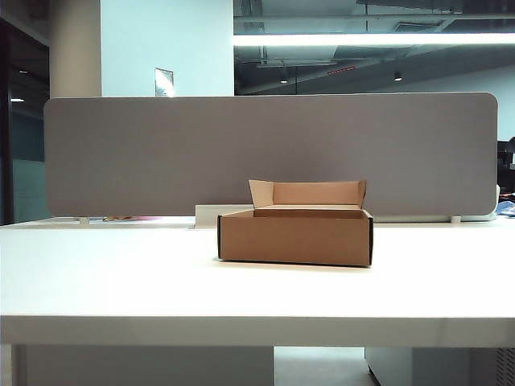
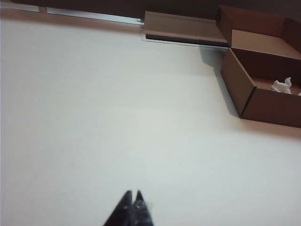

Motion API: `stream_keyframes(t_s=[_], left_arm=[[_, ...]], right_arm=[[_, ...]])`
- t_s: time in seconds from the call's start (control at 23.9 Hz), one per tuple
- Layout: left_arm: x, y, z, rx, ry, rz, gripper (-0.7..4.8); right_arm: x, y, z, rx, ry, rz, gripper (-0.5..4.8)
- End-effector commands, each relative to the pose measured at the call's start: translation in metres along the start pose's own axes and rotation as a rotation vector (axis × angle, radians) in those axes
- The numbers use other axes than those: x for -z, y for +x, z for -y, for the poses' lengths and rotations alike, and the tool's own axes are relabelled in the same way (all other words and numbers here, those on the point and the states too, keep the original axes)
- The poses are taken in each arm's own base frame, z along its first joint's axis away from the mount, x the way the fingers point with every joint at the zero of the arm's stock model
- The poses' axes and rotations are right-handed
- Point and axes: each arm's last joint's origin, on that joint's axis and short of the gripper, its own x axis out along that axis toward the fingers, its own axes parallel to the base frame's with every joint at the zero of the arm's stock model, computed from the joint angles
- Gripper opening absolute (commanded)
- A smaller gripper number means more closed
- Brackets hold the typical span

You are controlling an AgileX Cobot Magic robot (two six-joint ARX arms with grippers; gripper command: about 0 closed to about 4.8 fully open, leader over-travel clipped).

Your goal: Pick up all the paper balls on the table and put them in the paper box.

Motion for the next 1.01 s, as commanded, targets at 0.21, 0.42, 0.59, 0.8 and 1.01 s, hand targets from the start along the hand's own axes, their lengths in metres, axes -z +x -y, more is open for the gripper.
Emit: stream_keyframes(t_s=[0.21,0.42,0.59,0.8,1.01], left_arm=[[0.0006,-0.0002,0.0003,0.008,-0.004,-0.012,-0.05],[0.0006,-0.0002,0.0003,0.008,-0.004,-0.012,-0.05],[0.0006,-0.0002,0.0003,0.008,-0.004,-0.012,-0.05],[0.0006,-0.0002,0.0003,0.008,-0.004,-0.012,-0.05],[0.0006,-0.0002,0.0003,0.008,-0.004,-0.012,-0.05]], right_arm=[[0.0011,-0.0002,0.0062,0.211,0.021,0.003,-0.04],[0.001,-0.0002,0.006,0.205,0.021,0.005,-0.04],[0.001,-0.0002,0.006,0.205,0.021,0.005,-0.04],[0.001,-0.0002,0.006,0.205,0.021,0.004,-0.04],[0.001,-0.0002,0.006,0.205,0.021,0.005,-0.04]])
